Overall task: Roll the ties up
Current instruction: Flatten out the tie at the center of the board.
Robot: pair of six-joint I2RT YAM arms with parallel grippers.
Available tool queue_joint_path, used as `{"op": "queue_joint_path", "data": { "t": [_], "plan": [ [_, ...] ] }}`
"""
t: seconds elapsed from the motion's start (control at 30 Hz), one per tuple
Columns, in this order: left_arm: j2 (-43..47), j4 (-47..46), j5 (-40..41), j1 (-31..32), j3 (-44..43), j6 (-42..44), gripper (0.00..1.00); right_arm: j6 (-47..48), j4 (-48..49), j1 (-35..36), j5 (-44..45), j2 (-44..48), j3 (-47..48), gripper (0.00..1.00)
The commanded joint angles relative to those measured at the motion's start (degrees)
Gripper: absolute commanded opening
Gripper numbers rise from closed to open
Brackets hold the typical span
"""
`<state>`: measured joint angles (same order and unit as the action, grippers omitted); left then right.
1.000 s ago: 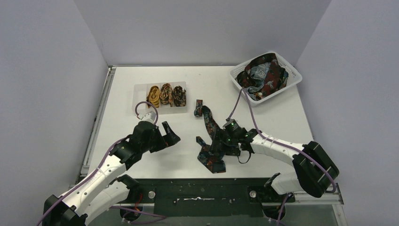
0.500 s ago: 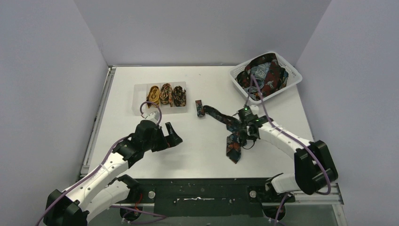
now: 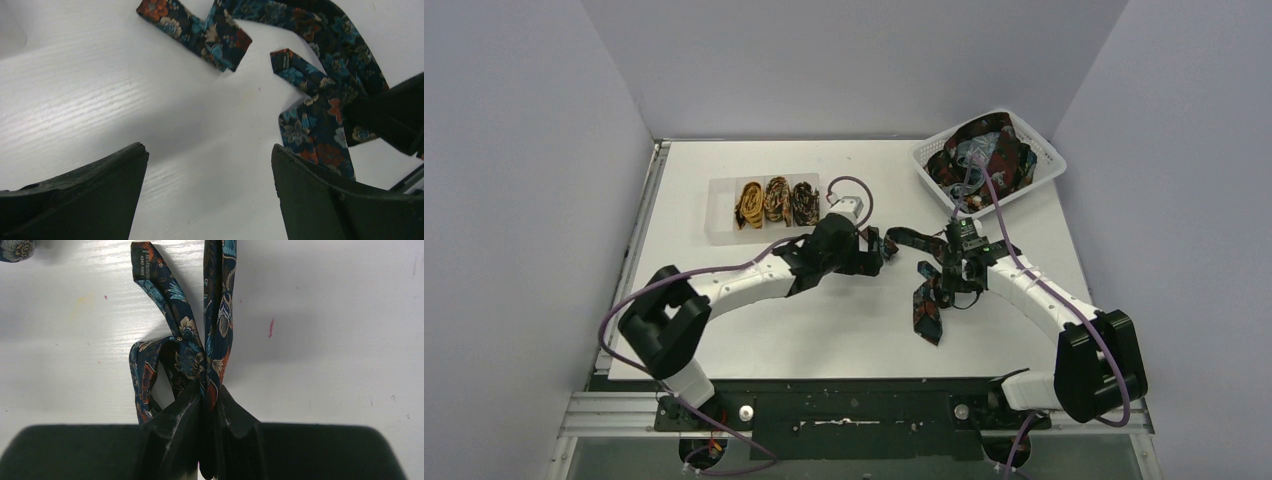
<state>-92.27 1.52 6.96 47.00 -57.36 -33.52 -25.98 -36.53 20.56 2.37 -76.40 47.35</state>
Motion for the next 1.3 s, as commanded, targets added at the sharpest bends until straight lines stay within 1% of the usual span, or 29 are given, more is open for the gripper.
{"op": "queue_joint_path", "data": {
  "t": [0.0,0.1,0.23,0.33,0.5,0.63,0.73,0.83,0.87,0.9,1.0,1.1,1.13,1.27],
  "plan": [
    [-7.6,-6.0,4.8,0.8,-8.0,2.6,0.92,2.0,-0.1,-0.9,-0.9,1.4,1.3,0.03],
    [-12.3,-4.8,5.1,1.7,-12.8,4.1,0.89,2.4,0.1,-1.0,-1.9,1.7,1.0,0.04],
    [-17.3,-4.4,2.9,2.1,-17.6,2.8,0.80,2.3,0.2,-1.2,-1.9,1.8,0.7,0.04],
    [-21.0,-2.9,2.9,2.8,-22.2,1.5,0.75,2.0,0.8,-1.2,-3.1,2.2,0.3,0.05],
    [-26.7,3.7,4.8,2.7,-27.6,-1.0,0.60,2.0,1.0,-1.3,-4.2,2.3,0.2,0.05],
    [-29.9,7.6,6.9,2.7,-31.3,-0.3,0.50,2.3,0.7,-1.5,-4.1,2.3,0.5,0.06],
    [-30.9,11.4,8.7,2.7,-33.6,0.2,0.31,2.5,0.7,-1.5,-4.1,2.5,0.9,0.06],
    [-28.9,11.4,8.4,2.6,-32.9,1.7,0.12,3.0,0.7,-1.5,-4.0,2.3,1.4,0.06],
    [-27.8,11.6,8.1,2.6,-32.6,2.2,0.05,3.2,0.7,-1.5,-4.1,2.3,1.8,0.06],
    [-26.7,11.8,7.7,2.5,-32.2,2.8,0.00,3.6,0.7,-1.5,-4.5,2.3,2.2,0.06],
    [-21.3,11.9,5.0,2.0,-28.8,4.2,0.00,5.1,0.9,-1.5,-6.7,3.3,3.6,0.05],
    [-12.7,11.4,0.0,1.7,-23.5,5.4,0.00,7.0,2.5,-1.5,-10.7,6.8,4.9,0.05],
    [-9.1,11.2,-1.0,1.8,-21.1,6.0,0.00,7.7,3.6,-1.5,-12.9,8.4,4.9,0.05],
    [6.4,14.3,-5.0,1.7,-13.1,3.7,0.00,11.6,6.5,-1.2,-24.8,14.4,5.3,0.06]
  ]
}}
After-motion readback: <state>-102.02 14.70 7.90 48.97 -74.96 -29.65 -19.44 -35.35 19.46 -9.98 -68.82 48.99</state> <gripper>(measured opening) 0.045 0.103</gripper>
